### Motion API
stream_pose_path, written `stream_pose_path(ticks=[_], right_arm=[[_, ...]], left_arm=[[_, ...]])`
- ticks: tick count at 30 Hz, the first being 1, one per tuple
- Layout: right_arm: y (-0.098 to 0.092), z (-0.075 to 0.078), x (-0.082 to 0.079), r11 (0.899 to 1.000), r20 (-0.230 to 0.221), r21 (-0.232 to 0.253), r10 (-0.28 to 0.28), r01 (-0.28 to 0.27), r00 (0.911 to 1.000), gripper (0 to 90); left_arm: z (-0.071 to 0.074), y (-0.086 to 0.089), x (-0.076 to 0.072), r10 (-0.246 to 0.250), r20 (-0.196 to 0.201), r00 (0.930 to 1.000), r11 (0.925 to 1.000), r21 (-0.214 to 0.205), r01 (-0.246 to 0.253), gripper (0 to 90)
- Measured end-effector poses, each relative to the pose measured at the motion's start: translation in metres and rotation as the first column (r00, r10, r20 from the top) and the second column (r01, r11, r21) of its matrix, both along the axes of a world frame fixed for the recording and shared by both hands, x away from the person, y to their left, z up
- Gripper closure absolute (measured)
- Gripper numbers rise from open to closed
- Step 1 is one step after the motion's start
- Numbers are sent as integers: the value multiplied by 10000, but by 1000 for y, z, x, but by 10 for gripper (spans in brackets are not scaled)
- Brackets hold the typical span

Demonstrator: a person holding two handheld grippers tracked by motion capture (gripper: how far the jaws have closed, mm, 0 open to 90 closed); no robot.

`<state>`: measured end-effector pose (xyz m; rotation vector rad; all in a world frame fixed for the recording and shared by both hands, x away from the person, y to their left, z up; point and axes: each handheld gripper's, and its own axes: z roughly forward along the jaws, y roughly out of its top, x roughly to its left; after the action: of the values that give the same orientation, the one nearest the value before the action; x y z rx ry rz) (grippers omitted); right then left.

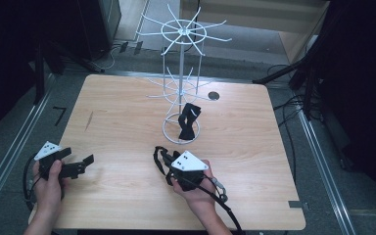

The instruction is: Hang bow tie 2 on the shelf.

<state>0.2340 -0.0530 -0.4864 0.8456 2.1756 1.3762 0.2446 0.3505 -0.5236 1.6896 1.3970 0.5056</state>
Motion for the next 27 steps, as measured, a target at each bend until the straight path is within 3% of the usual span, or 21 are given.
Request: stream_pose_path(ticks=[10, 27], right_arm=[[-5, 27, 1, 9993, 639, 359, -106, 83, 9979, 852], [-9, 54, 2, 9965, 1172, 825, -262, 165, 9928, 852]], left_arm=[[0, 0, -1, -19, 69, 10000, 10000, 38, 18, 0], [0, 0, -1, 9, 202, 9998, 10000, 28, -10, 0]])
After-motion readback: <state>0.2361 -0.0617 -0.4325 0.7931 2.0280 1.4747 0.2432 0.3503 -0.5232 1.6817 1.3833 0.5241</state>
